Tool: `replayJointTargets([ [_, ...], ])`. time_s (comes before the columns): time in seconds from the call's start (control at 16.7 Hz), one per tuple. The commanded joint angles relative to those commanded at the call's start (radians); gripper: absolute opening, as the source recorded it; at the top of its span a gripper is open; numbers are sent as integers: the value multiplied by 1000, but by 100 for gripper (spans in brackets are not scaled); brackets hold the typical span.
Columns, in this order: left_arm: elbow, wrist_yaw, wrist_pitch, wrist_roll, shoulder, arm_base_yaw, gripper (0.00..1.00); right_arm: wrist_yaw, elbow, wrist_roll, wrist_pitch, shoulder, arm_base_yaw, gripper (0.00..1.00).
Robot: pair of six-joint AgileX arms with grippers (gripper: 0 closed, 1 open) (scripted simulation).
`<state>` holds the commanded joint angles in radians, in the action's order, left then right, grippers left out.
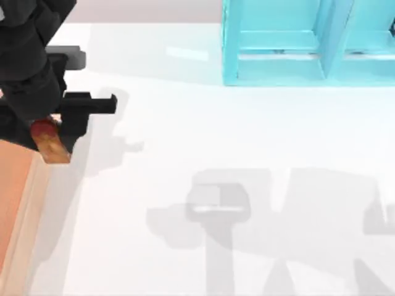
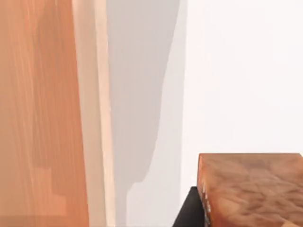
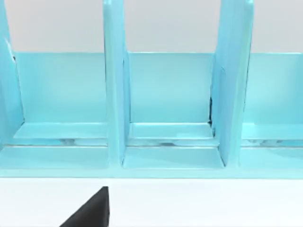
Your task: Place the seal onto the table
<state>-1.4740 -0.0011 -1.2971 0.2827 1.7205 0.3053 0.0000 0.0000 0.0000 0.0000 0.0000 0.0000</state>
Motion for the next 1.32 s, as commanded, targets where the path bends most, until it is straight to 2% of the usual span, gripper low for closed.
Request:
replayJointTargets([
  [0.3, -92, 4, 124, 110, 284, 114, 0, 0, 0, 0, 0, 0, 0, 100],
  [0.48, -146, 5, 192, 174, 369, 180, 0, 0, 0, 0, 0, 0, 0, 100],
  [0.84, -148, 6, 201, 180, 376, 184, 0, 0, 0, 0, 0, 0, 0, 100],
  [1.32, -51, 6, 355, 180, 430, 187, 0, 0, 0, 0, 0, 0, 0, 100],
])
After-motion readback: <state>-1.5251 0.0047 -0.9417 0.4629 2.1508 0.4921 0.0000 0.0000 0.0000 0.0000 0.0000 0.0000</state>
